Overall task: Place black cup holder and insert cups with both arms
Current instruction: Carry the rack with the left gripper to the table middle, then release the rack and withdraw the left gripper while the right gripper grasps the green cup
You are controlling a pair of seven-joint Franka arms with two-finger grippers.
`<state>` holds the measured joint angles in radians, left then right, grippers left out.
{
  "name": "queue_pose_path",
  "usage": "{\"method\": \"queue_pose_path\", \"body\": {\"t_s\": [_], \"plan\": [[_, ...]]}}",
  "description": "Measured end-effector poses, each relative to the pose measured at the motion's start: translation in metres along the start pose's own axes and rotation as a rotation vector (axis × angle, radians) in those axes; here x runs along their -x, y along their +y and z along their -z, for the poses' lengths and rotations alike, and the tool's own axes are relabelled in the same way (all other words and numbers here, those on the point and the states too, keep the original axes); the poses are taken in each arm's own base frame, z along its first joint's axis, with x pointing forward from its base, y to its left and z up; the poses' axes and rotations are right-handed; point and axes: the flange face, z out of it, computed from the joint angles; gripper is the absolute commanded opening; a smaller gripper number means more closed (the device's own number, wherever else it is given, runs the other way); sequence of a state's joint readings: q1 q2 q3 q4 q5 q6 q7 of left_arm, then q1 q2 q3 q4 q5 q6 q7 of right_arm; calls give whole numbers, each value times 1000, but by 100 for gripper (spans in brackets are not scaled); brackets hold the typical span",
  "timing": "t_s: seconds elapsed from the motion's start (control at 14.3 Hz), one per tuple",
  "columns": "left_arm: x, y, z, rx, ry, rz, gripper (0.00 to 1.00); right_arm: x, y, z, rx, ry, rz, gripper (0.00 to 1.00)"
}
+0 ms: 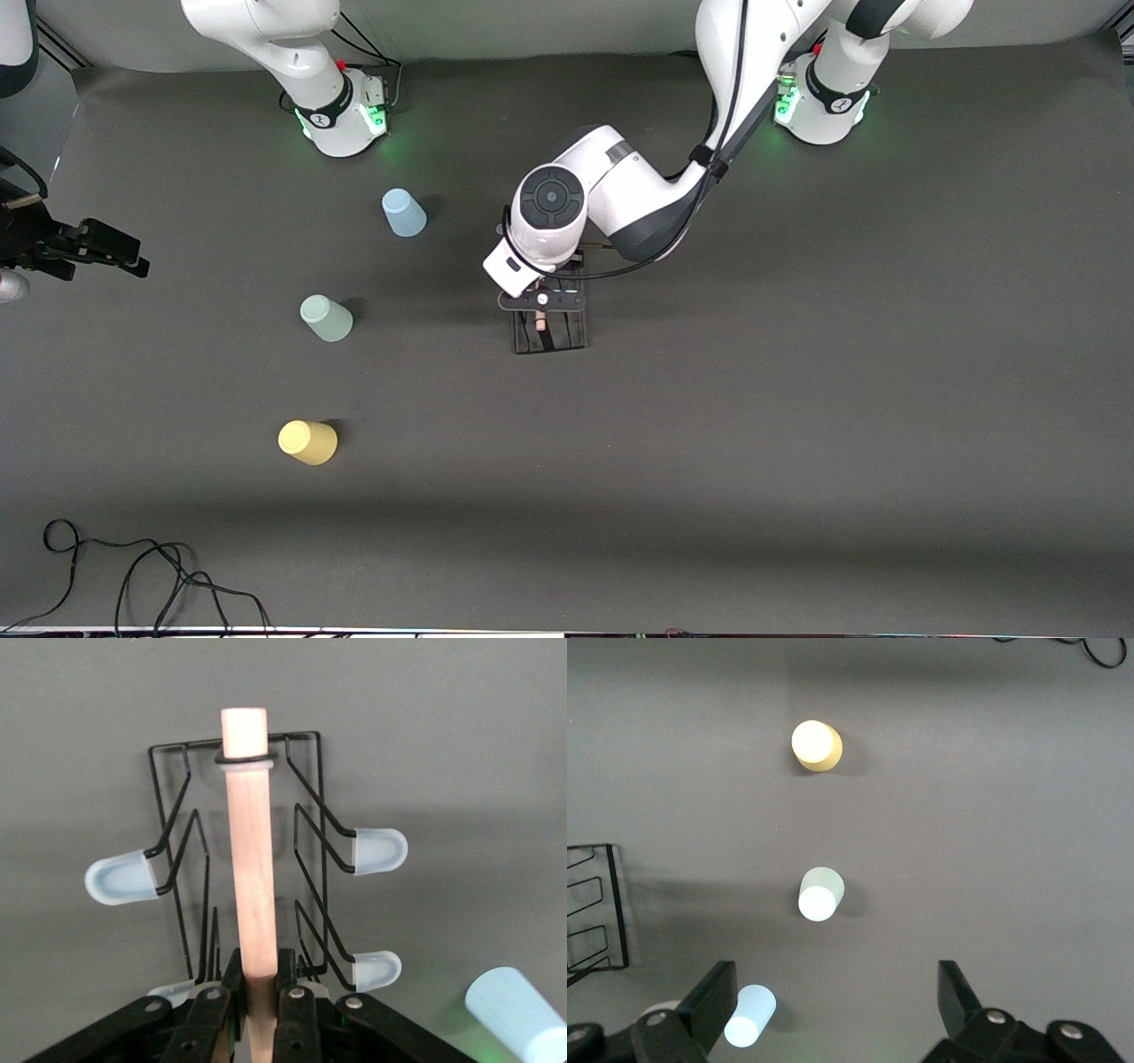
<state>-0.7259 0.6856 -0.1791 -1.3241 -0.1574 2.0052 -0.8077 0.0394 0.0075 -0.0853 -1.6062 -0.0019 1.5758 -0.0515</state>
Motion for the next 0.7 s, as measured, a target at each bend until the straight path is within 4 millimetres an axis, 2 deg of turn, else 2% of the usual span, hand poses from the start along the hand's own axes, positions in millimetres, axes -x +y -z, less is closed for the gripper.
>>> {"method": "queue_pose_path", "body": {"t_s": [0.14, 0.35, 0.49, 0.56, 0.7], "plan": [[-1, 1, 0, 8, 9, -4, 100, 9, -19, -14, -2, 7, 30, 100], [-4, 3, 11, 6, 39, -18, 100, 45, -43, -35, -11, 16, 49, 100], [-9, 2, 25, 21, 58, -11, 100, 63, -44, -43, -15, 3, 52, 100], [-17, -3, 37, 29, 70, 0, 100, 67, -43, -48, -16, -6, 51, 100], [-36, -31, 79, 13, 82, 39, 100, 66, -43, -68, -16, -20, 50, 100]]}}
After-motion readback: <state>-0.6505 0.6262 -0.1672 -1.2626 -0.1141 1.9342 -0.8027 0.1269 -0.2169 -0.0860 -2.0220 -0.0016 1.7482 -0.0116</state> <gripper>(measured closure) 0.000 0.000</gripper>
